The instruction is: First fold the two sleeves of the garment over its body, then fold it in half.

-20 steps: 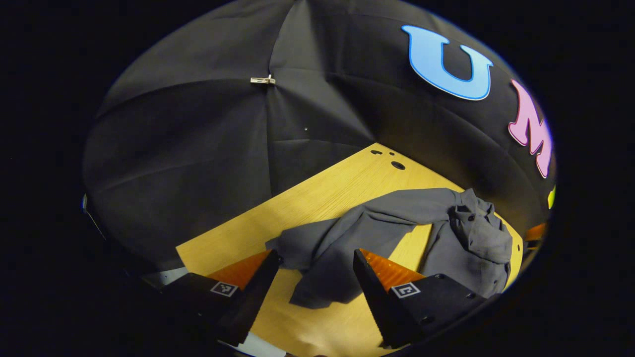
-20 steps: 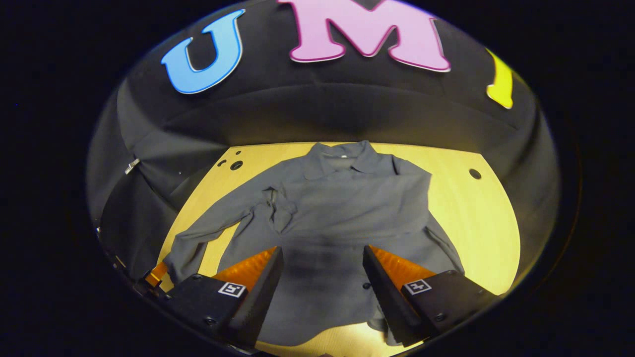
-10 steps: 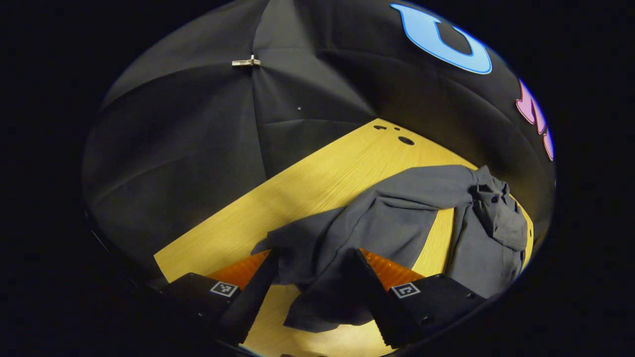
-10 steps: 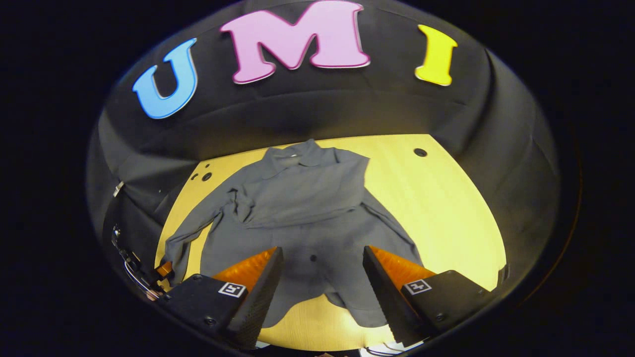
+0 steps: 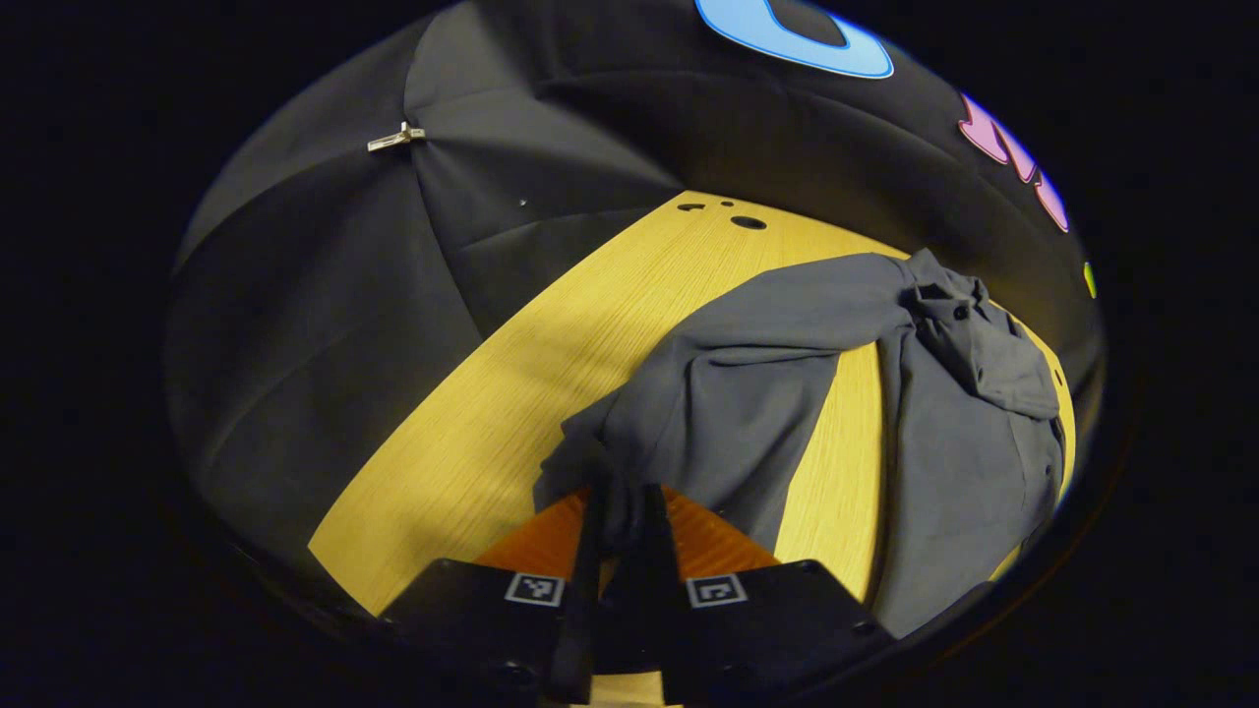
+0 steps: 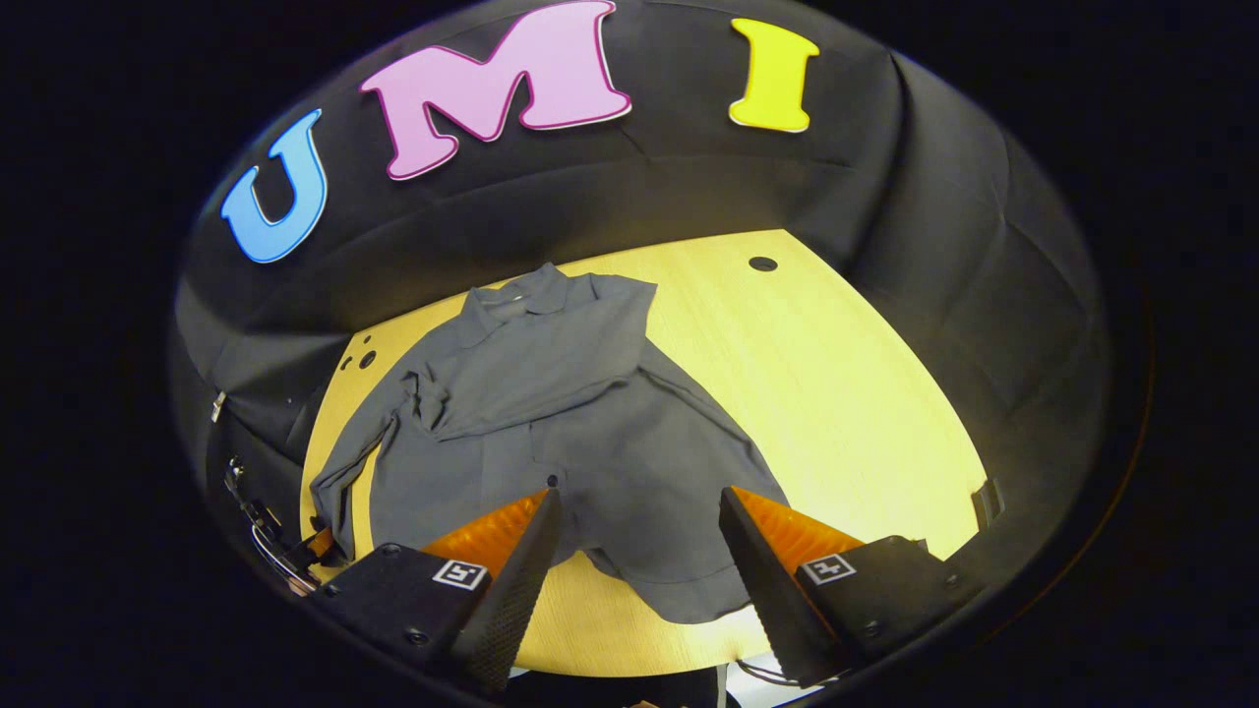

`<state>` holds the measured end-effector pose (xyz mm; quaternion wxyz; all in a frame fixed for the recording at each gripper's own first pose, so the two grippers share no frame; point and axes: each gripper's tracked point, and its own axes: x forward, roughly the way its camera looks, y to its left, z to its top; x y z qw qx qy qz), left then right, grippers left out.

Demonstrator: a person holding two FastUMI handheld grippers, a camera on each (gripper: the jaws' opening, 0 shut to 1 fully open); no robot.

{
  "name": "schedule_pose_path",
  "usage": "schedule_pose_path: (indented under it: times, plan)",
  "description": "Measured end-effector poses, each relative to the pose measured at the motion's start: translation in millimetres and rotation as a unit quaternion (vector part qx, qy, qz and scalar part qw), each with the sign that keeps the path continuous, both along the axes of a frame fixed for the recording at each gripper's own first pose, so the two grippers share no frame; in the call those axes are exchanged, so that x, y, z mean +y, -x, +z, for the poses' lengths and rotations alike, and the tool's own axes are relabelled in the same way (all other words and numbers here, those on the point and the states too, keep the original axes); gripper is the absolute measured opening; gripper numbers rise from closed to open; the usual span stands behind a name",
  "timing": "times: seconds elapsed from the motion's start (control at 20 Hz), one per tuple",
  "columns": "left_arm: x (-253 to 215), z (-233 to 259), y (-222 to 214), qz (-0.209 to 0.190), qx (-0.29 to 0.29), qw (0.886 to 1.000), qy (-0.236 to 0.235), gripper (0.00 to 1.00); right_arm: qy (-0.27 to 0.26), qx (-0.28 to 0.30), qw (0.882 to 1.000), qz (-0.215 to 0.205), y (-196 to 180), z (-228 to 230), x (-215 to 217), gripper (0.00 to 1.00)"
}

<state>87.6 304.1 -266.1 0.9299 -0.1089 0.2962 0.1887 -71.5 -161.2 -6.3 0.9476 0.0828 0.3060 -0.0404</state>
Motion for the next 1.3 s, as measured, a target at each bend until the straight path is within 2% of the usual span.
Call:
schedule_pose_path:
  times: [0.1, 0.2, 0.3, 0.4, 0.5, 0.55, 0.75, 1.0, 1.2, 1.3]
  plan:
    - [-3.5, 0.5, 1.6, -0.018, -0.008, 0.999, 0.036, 0.10, -0.010, 0.003, 1.000, -0.003, 0.2, -5.0, -4.5, 0.99]
    - [-1.2, 5.0, 5.9, -0.018, -0.015, 0.997, 0.077, 0.06, -0.011, 0.000, 1.000, -0.004, 0.2, -7.0, -11.9, 0.99]
    - [8.0, 8.9, 9.6, 0.005, -0.017, 0.996, 0.082, 0.06, -0.008, 0.003, 1.000, -0.004, -2.0, -12.1, -18.8, 0.99]
    - [10.9, 23.1, 11.7, 0.015, -0.018, 0.998, 0.062, 0.06, -0.013, 0.006, 1.000, -0.006, -2.4, -16.7, -25.1, 0.99]
    - [4.5, 48.0, 7.5, 0.006, -0.033, 0.998, 0.047, 0.06, -0.015, 0.014, 1.000, -0.004, -4.3, -24.5, -29.5, 0.99]
    - [0.8, 63.2, 4.2, 0.000, -0.044, 0.998, 0.041, 0.02, -0.015, 0.016, 1.000, -0.003, -4.3, -27.0, -32.5, 0.99]
    - [-20.5, 120.7, -18.2, -0.024, -0.083, 0.996, 0.024, 0.05, -0.021, 0.024, 0.999, -0.001, -11.7, -37.3, -42.9, 0.99]
    - [-76.9, 187.3, -61.8, -0.077, -0.119, 0.990, -0.012, 0.06, -0.032, 0.035, 0.999, -0.003, -20.1, -50.3, -58.0, 0.99]
    - [-146.4, 210.1, -101.5, -0.145, -0.119, 0.980, -0.062, 0.05, -0.037, 0.048, 0.998, -0.003, -22.5, -65.5, -69.2, 0.99]
    - [-198.0, 214.5, -122.7, -0.185, -0.122, 0.973, -0.060, 0.05, -0.041, 0.053, 0.998, -0.005, -21.7, -70.3, -74.9, 0.99]
